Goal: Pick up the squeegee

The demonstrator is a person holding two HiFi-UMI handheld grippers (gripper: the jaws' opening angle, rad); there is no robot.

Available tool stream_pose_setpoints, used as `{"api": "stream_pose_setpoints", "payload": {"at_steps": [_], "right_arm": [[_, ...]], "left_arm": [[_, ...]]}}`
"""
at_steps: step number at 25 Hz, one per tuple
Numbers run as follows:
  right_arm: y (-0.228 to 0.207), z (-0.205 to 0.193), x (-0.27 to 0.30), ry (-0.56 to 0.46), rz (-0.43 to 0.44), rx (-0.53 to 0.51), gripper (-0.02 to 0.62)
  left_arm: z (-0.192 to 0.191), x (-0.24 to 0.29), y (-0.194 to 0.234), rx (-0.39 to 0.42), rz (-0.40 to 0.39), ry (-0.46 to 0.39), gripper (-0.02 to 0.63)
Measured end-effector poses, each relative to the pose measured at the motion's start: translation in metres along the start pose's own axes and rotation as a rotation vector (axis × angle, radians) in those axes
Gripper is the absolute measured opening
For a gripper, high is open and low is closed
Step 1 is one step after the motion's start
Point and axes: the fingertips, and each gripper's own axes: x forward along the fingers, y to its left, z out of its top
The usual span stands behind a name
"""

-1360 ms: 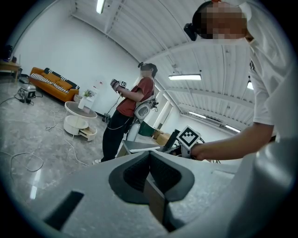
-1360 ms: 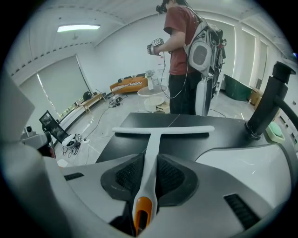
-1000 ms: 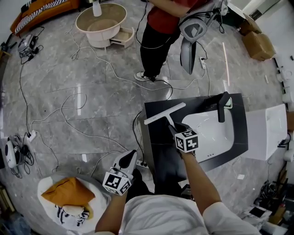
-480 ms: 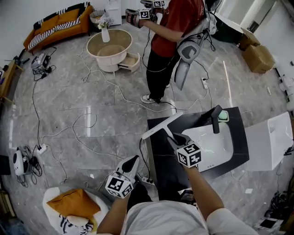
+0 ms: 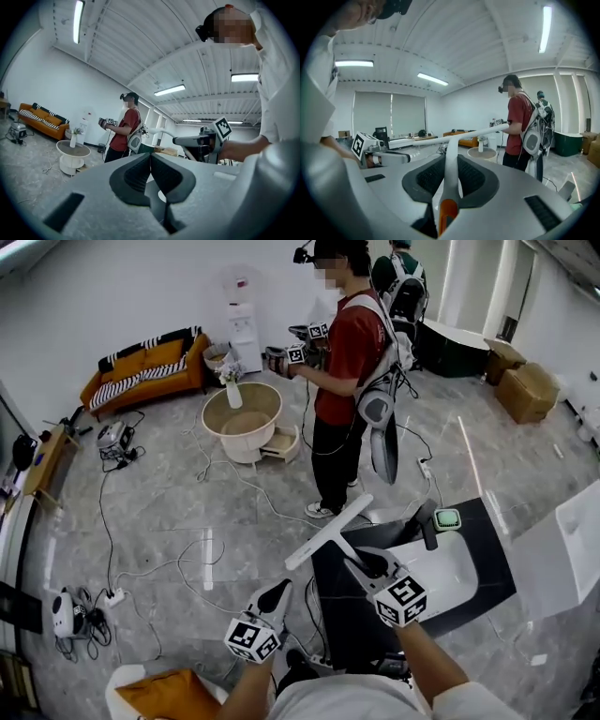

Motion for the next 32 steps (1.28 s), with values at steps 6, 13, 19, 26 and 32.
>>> {"api": "stream_pose_setpoints", "payload": {"at_steps": [6,13,19,26,32], "right_arm": [[0.004,0.077,-0.063,-0.24,0.048,0.024,0.084],[-0.007,0.119,-0.139,-0.396,0.009,0.013,0.084],[-0.02,0.122,-0.188,-0.483,-0.026,0.051,0.084],[-0.048,0.097,-0.232,-0.495,-0.132,0.12,0.084],[-0.056,0.086,-0.244,-0.48,-0.184,0.114,0.084]], "left_arm": [[0.055,0.001,-0.029,0.083,-0.016,-0.039,0.015],[0.116,-0.001,-0.062,0.201,-0.028,-0.075,0.015],[0.147,-0.005,-0.084,0.279,-0.031,-0.084,0.015],[0.156,-0.017,-0.1,0.266,0.01,-0.085,0.015],[0.152,-0.02,-0.103,0.26,0.014,-0.082,0.015]]}}
